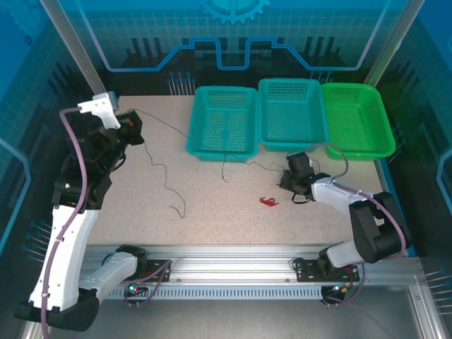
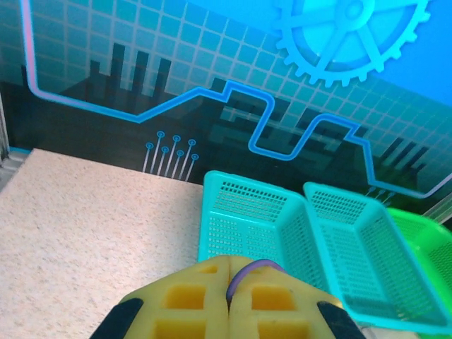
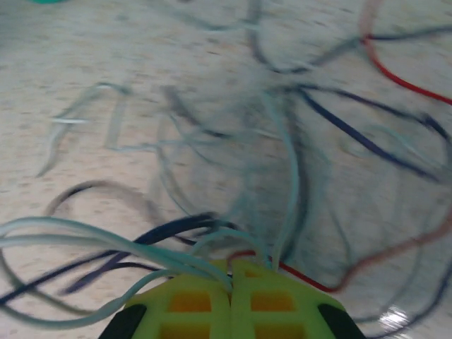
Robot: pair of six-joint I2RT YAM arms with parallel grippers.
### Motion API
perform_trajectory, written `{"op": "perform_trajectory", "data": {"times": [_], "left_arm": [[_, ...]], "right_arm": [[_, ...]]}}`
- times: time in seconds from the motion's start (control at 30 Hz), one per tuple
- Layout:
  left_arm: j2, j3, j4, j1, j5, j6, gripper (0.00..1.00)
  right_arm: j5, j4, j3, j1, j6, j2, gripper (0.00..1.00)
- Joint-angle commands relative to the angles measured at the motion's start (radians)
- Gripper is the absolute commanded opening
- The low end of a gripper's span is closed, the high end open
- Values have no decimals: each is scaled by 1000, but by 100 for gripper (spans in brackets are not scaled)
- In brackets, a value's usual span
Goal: Untangle the cables
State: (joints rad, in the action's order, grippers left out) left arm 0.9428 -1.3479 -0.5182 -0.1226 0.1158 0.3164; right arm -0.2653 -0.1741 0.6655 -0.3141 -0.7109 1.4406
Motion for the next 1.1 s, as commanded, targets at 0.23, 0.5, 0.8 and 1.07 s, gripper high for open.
{"op": "perform_trajectory", "data": {"times": [0.23, 0.5, 0.8, 1.07], "left_arm": [[237, -395, 81, 100, -105, 80, 0], [349, -527, 95, 174, -236, 136, 0], [441, -748, -110, 247, 8, -13, 0], [466, -753, -129, 322, -7, 53, 0]], "right_arm": [[9, -137, -78, 101, -112, -38, 0], [2, -144, -67, 117, -53, -115, 0], [110, -140, -195, 376, -228, -192, 0], [218, -97, -252, 572, -275, -226, 0]]}}
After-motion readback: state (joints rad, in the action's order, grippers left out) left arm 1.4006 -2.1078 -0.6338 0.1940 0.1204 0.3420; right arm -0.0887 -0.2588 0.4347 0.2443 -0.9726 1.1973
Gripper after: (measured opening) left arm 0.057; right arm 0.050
